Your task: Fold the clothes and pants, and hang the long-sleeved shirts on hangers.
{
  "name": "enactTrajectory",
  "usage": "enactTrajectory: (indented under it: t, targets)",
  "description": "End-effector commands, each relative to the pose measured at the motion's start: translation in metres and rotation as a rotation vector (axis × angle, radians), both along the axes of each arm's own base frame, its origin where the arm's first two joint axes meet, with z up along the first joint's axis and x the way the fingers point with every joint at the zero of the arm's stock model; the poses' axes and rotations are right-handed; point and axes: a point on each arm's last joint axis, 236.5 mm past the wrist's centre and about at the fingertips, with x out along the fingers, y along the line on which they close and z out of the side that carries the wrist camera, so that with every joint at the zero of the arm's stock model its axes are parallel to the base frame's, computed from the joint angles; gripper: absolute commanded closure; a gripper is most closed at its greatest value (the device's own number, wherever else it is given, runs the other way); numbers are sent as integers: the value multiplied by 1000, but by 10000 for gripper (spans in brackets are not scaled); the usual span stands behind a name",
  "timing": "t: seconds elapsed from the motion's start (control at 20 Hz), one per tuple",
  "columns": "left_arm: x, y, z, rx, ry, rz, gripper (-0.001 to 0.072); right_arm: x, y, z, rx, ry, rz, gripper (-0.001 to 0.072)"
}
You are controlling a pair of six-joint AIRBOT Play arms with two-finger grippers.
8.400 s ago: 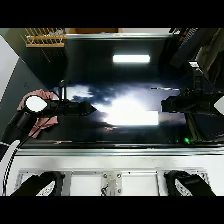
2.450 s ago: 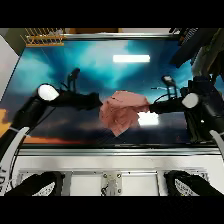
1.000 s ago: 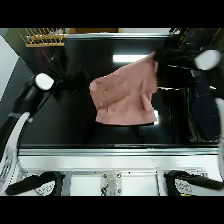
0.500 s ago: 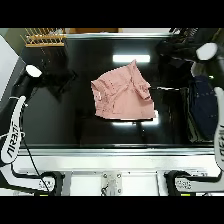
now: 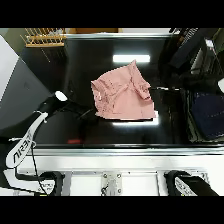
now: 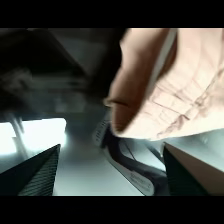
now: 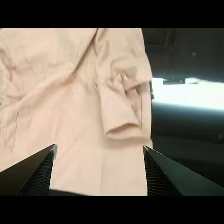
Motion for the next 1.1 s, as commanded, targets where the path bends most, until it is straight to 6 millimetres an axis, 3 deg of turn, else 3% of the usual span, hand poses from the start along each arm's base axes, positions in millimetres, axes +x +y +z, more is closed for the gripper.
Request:
enactTrajectory:
  t: [0.0,0.3,0.35,0.4,0.5,0.6,0.7,0.75,0.85,0.95,1.05]
  targets:
    - [-6,-29,-21,-38,33,-25,3,-24,2,0,-3,1,9,127]
    - [34,-37,-8,-41,-66,0,3,-30,3,9,-5,-21,12,127]
    - [35,-37,-8,-40,-68,6,39,-31,3,8,-5,-15,15,127]
    - [37,-36,-8,-40,-71,14,205,-33,4,7,-5,-5,19,127]
    - [38,-36,-7,-39,-77,19,662,-39,4,2,-9,25,29,127]
    - [39,-33,-3,-41,-81,18,695,-49,-13,-14,-32,103,-3,126]
    - [38,-33,9,-42,-110,-14,695,-63,-53,-50,20,245,-195,126]
    - [36,-35,15,-46,-125,-36,695,-72,-74,-78,92,331,-346,126]
    - [29,-44,26,-47,-157,-95,695,-96,-95,-142,187,488,-520,126]
    - [24,-46,25,-10,-178,-145,695,-111,-86,-197,271,610,-573,126]
    - [18,-46,21,17,-178,-183,695,-103,-65,-233,378,644,-591,127]
